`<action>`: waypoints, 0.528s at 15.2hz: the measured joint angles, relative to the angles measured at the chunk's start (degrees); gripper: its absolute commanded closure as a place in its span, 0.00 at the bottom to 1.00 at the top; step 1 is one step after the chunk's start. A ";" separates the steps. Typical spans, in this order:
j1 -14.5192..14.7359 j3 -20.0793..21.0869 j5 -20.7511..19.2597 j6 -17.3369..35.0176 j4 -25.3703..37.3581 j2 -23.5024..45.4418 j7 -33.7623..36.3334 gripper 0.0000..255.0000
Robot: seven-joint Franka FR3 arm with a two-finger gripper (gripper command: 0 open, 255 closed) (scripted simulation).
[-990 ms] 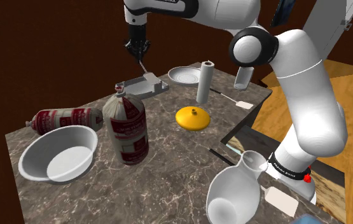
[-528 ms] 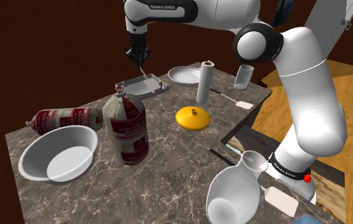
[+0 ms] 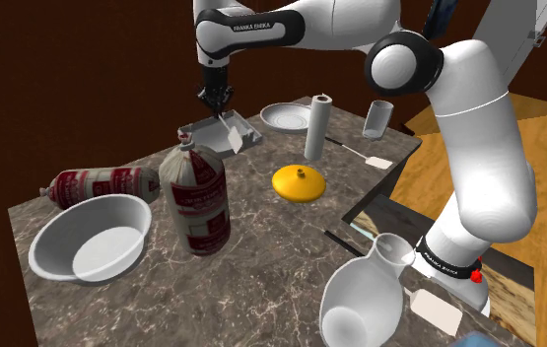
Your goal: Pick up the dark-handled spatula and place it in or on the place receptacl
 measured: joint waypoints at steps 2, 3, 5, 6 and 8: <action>-0.05 -0.02 -0.02 0.39 -0.51 -0.11 0.04 1.00; -0.07 -0.02 -0.02 0.51 -0.69 -0.17 0.03 1.00; -0.09 -0.02 -0.02 0.58 -0.77 -0.18 0.04 1.00; -0.08 -0.02 -0.02 0.56 -0.72 -0.15 0.04 1.00; -0.09 -0.04 -0.03 0.58 -0.76 -0.15 0.05 0.00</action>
